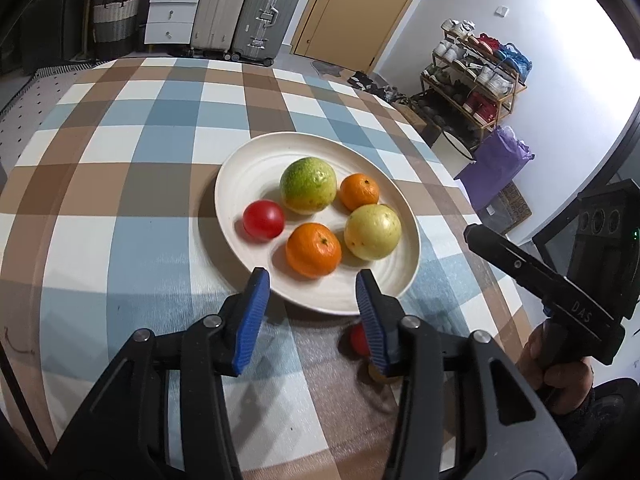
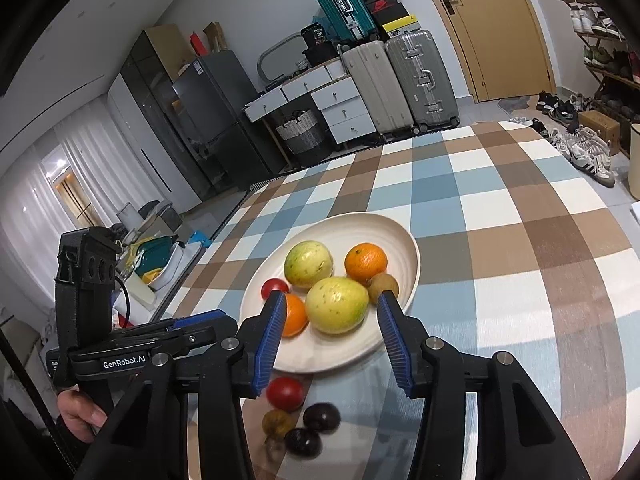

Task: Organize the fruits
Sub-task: 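Withdraw both tools from the plate back to the remaining fruits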

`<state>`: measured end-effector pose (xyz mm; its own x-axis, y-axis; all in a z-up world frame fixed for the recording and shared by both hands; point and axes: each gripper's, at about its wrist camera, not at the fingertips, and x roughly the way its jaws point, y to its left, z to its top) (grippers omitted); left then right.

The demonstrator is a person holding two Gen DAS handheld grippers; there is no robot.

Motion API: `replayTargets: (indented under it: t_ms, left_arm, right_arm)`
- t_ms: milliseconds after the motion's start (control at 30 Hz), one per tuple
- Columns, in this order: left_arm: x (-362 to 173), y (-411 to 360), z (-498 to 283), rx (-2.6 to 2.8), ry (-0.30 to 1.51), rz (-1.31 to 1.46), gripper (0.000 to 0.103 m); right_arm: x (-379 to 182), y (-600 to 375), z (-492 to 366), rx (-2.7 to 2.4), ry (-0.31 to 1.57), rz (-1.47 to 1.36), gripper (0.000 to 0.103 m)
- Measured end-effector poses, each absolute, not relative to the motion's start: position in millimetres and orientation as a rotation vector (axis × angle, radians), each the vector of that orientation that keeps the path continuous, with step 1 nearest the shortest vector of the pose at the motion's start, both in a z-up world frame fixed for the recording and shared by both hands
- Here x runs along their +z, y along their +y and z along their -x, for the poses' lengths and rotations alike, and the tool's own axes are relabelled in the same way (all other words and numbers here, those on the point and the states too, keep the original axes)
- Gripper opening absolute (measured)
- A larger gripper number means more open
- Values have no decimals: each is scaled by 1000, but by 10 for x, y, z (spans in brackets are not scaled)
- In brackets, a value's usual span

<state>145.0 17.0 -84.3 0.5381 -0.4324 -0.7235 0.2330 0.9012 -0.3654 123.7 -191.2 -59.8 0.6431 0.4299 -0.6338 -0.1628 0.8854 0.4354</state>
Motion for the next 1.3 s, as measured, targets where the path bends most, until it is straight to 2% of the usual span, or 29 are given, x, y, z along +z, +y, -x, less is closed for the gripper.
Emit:
replayTargets:
  t_ms: [133, 200, 333, 500, 700, 900, 1233, 1300]
  left_arm:
    - [-818, 125, -1326, -391, 919, 211, 47]
    - [-814, 105, -1280, -394, 919, 209, 53]
    - [-824, 55, -1186, -394, 925, 203, 59]
    - [-858, 0, -1118, -395, 944, 194, 69]
    - [-941, -168, -1062, -419, 988, 149, 70]
    - [-1033, -308, -1030, -435, 1021, 123, 74]
    - [-1166, -491, -1037, -469, 1070, 98, 76]
    - [-1178, -514, -1036, -477, 1073, 100, 72]
  right_arm:
    - [-565, -1879, -1124, 357, 801, -356, 55]
    - [-560, -1850, -1067, 366, 799, -353, 62]
    - [-557, -1794, -980, 376, 798, -344, 63]
    - [-537, -1805, -879, 378, 795, -353, 71]
    - [-511, -1865, -758, 365, 782, -366, 82]
    - [-480, -1943, -667, 349, 770, -376, 87]
    - [-491, -2100, -602, 330, 753, -398, 88]
    - [-501, -2128, -595, 328, 753, -402, 88]
